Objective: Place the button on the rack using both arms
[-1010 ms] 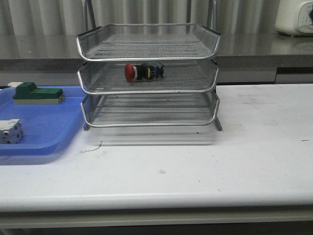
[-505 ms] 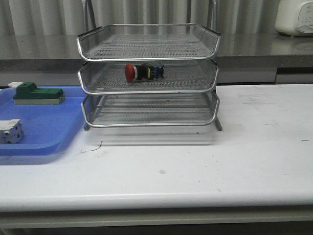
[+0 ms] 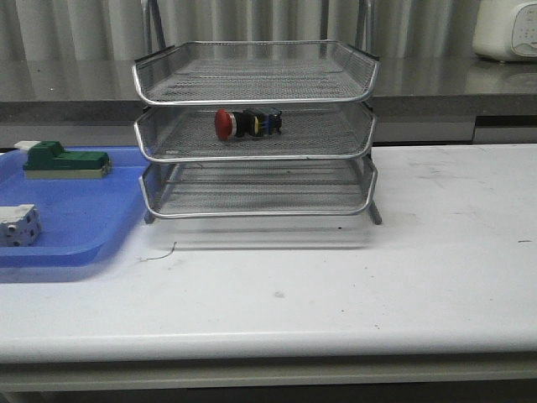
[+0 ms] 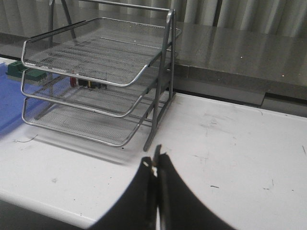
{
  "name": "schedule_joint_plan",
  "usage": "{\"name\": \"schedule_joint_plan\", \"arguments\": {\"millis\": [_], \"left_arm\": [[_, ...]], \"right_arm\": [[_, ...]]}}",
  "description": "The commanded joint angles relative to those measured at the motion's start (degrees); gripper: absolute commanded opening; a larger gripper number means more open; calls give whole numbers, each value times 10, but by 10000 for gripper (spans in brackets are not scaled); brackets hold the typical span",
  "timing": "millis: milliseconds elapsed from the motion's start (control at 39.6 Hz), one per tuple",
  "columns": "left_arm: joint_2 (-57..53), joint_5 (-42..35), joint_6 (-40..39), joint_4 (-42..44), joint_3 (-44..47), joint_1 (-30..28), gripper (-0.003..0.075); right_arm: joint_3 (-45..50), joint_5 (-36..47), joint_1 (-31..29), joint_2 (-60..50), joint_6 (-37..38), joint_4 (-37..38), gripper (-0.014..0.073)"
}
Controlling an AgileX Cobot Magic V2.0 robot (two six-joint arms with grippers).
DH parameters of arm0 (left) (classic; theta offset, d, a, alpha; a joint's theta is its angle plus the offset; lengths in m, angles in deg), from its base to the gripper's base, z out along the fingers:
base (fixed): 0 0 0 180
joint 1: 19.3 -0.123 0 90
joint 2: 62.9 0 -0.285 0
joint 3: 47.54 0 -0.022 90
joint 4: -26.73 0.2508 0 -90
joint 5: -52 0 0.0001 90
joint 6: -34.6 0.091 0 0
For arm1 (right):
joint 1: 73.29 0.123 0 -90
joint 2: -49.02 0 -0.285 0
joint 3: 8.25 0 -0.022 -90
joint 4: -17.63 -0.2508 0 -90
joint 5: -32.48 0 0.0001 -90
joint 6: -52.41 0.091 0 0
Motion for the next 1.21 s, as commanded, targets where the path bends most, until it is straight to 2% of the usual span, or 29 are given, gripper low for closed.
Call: {"name": "schedule_joint_plan", "arguments": {"millis": [0, 657, 732, 833, 884, 1111, 1187], "left_arm": [[5, -46, -4, -10, -14, -1, -19], [3, -57, -4, -6, -5, -1, -19], [-10, -69, -40, 30, 12, -4, -19], [-36, -87, -149, 118, 50, -15, -19], [-54, -92, -176, 139, 70, -24, -19], [-133, -119, -181, 144, 168, -81, -19], [-128, -154, -181, 147, 193, -92, -19]], "right_arm": [[-13, 39, -3, 6, -3, 1, -109], [-13, 38, -3, 6, -3, 1, -109], [-13, 38, -3, 6, -3, 1, -109], [-13, 38, -3, 6, -3, 1, -109], [-13, 38, -3, 6, -3, 1, -109], [-13, 38, -3, 6, -3, 1, -109], [-13, 37, -3, 7, -3, 1, -109]]}}
